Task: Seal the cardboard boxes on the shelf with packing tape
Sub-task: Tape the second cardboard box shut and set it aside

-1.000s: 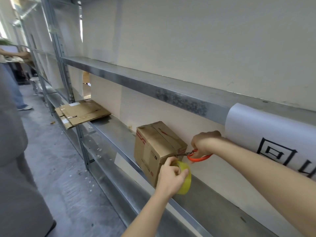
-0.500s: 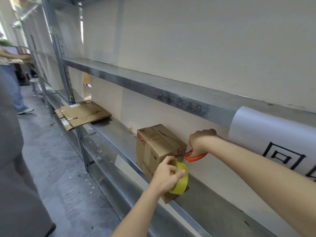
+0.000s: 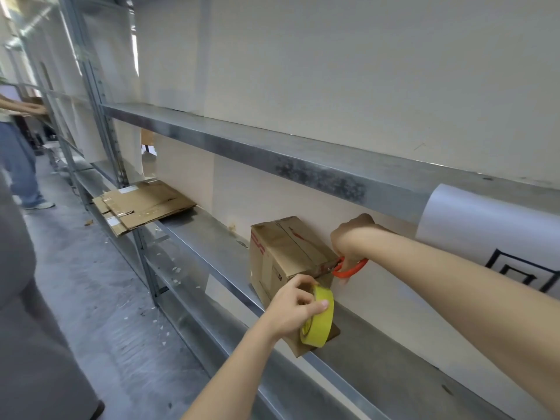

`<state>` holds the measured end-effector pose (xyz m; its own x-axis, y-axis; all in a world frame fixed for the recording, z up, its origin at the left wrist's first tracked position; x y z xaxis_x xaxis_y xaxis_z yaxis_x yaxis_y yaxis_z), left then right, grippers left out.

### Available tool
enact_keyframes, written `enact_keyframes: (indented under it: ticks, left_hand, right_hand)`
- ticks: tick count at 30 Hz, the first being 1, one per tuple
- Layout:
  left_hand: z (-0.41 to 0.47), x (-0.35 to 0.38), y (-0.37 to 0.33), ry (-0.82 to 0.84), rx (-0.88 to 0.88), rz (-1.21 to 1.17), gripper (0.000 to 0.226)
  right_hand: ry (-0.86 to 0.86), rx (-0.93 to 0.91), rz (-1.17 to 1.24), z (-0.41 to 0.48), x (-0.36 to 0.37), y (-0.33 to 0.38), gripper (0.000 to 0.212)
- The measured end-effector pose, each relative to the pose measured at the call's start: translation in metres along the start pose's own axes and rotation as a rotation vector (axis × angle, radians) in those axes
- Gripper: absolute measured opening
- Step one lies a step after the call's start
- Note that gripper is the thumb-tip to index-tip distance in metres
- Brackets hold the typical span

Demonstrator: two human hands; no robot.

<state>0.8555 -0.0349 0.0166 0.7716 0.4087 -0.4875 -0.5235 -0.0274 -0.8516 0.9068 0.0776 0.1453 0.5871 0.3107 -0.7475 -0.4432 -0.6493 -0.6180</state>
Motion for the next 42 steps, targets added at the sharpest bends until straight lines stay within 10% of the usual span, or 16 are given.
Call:
enact_keyframes:
  ticks: [19, 31, 42]
  left_hand:
    - [-0.007, 0.000, 0.016, 0.127, -0.027, -0.062, 0.039]
    - [-0.001, -0.024, -0.004, 0.028, 0.093, -0.100, 0.046]
    - [-0.003, -0.068, -0.004, -0.188, -0.040, -0.740, 0.040]
  right_hand:
    - [-0.026, -0.098, -0.276, 0.020, -0.006, 0.047, 0.065]
    - [0.137, 0.151, 0.251, 0.024, 0.069, 0.007, 0.061]
    - [0.194, 0.233, 0.519, -0.003, 0.134, 0.045, 0.037]
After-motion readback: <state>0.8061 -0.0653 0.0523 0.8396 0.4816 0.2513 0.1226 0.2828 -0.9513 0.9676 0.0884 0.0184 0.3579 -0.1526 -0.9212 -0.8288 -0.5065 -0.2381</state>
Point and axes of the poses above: each hand's wrist, its own z-axis towards the middle knuckle, its own x-axis out of the palm, y = z × x, the point moved 4 cm from there along z, towards the middle knuckle, and after that the axes turned 6 degrees about x, right-handed, at the moved point
